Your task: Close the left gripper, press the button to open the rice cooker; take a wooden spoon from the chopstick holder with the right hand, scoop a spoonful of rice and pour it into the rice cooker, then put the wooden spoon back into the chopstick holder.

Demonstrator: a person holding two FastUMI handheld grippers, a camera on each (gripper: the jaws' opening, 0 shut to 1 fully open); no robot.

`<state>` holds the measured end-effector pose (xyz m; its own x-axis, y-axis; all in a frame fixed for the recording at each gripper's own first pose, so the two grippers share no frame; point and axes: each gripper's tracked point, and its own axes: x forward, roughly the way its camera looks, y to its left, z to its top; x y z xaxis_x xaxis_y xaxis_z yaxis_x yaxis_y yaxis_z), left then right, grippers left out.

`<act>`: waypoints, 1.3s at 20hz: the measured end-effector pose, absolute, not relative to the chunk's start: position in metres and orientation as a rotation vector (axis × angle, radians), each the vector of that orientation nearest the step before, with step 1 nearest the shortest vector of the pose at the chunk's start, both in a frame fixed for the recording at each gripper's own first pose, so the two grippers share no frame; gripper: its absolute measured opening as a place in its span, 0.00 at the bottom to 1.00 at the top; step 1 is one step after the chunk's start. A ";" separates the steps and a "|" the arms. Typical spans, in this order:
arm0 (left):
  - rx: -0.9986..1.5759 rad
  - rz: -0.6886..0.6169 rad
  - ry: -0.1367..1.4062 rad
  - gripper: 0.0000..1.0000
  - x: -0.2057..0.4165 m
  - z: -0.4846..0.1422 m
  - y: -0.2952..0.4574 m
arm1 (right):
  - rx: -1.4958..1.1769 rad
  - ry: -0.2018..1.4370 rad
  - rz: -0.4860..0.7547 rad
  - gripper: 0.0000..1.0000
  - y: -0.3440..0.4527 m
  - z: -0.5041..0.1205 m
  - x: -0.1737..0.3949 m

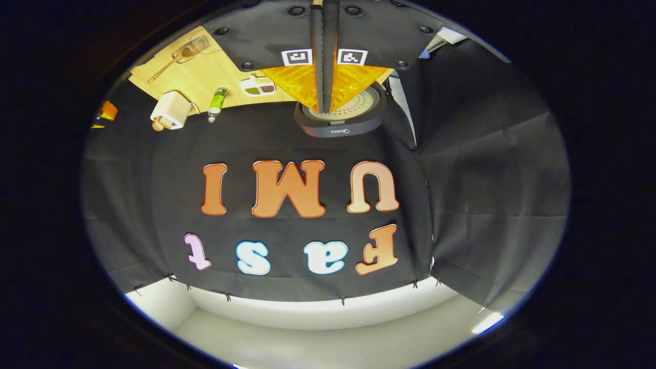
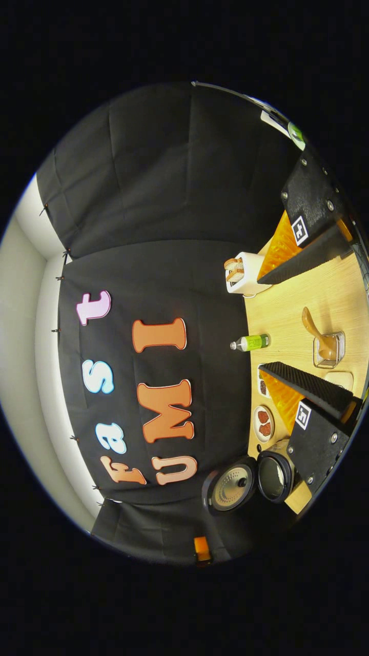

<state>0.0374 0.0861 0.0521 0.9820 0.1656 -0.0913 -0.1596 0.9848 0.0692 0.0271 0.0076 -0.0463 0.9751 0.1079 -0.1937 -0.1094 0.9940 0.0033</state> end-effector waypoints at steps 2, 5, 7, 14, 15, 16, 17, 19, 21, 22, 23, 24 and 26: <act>0.055 0.169 0.073 0.04 0.031 0.062 0.087 | -0.006 0.204 0.114 0.94 0.009 -0.057 0.034; 0.047 0.188 0.043 0.05 0.020 0.080 0.089 | -0.017 0.226 0.102 0.94 0.007 -0.082 0.046; 0.028 0.187 0.023 0.07 0.016 0.090 0.089 | -0.013 0.251 0.096 0.94 0.007 -0.102 0.053; 0.017 0.249 -0.025 0.46 -0.007 0.109 0.102 | 0.047 0.390 0.074 0.94 0.005 -0.175 0.073; 0.019 0.262 -0.020 0.57 -0.010 0.112 0.105 | 0.058 0.409 0.072 0.95 0.006 -0.184 0.075; 0.017 0.268 -0.022 0.68 -0.010 0.112 0.106 | 0.069 0.427 0.063 0.94 0.005 -0.194 0.077; 0.013 0.287 -0.023 0.79 -0.011 0.113 0.110 | 0.086 0.446 0.057 0.94 0.005 -0.202 0.077; 0.016 0.337 -0.019 0.93 -0.016 0.110 0.125 | 0.134 0.479 0.051 0.93 0.009 -0.218 0.078; 0.024 0.368 -0.013 0.98 -0.022 0.107 0.131 | 0.175 0.534 0.046 0.87 0.011 -0.234 0.077; 0.030 0.374 -0.001 1.00 -0.022 0.104 0.132 | 0.181 0.553 0.044 0.82 0.011 -0.241 0.075; 0.035 0.379 0.012 1.00 -0.023 0.100 0.133 | 0.188 0.561 0.045 0.80 0.012 -0.245 0.076; 0.040 0.383 0.021 1.00 -0.025 0.097 0.135 | 0.198 0.566 0.050 0.75 0.014 -0.246 0.077; 0.029 0.385 0.045 1.00 -0.023 0.090 0.135 | 0.241 0.578 0.071 0.65 0.019 -0.246 0.077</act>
